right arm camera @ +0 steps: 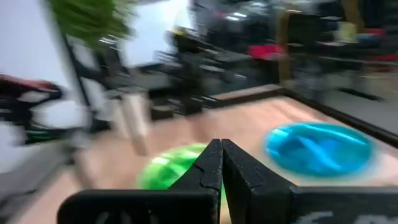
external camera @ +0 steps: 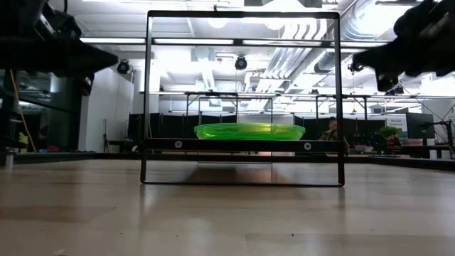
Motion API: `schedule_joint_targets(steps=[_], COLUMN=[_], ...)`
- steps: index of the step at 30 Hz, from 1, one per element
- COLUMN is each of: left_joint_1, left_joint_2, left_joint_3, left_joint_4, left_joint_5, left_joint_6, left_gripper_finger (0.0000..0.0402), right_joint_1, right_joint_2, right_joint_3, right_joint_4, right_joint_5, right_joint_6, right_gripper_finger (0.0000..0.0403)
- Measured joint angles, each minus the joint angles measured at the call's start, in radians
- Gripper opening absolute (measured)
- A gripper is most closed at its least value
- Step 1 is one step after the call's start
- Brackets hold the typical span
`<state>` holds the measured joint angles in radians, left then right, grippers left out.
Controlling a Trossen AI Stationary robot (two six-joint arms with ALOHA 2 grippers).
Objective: Place and stack plates onto a shelf
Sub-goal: Return to Home Position
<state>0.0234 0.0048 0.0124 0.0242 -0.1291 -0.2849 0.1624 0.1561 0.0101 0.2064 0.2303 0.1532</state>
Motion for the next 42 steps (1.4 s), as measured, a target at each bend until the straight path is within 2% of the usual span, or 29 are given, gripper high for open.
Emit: schedule_joint_targets(steps=[2, 5, 12, 17, 20, 22, 42], left_joint_1=[0.000, 0.000, 0.000, 0.000, 0.000, 0.000, 0.000], left_joint_2=[-0.002, -0.001, -0.001, -0.002, -0.001, 0.000, 0.009], left_joint_3=[0.000, 0.000, 0.000, 0.000, 0.000, 0.000, 0.000], left_joint_4=[0.000, -0.006, -0.004, -0.004, -0.004, -0.003, -0.003], left_joint_5=[0.032, 0.050, 0.050, 0.050, 0.049, 0.045, 0.039], left_joint_6=[0.000, 0.000, 0.000, 0.000, 0.000, 0.000, 0.000], left_gripper_finger=[0.0001, 0.0001, 0.0001, 0.0001, 0.0001, 0.0001, 0.0001], right_joint_1=[0.000, 0.000, 0.000, -0.008, -0.025, -0.031, -0.032], right_joint_2=[0.002, 0.001, -0.003, -0.155, -0.130, -0.122, -0.117], right_joint_3=[0.000, 0.000, 0.000, -0.001, 0.001, 0.002, 0.002], right_joint_4=[-0.032, -0.072, -0.139, -0.122, 0.000, 0.021, -0.062], right_joint_5=[0.072, 0.110, 0.100, 0.073, 0.084, 0.083, 0.081], right_joint_6=[-0.015, -0.023, -0.023, -0.024, -0.023, -0.023, -0.023], right_gripper_finger=[0.0000, 0.0000, 0.0000, 0.0000, 0.0000, 0.0000, 0.0000])
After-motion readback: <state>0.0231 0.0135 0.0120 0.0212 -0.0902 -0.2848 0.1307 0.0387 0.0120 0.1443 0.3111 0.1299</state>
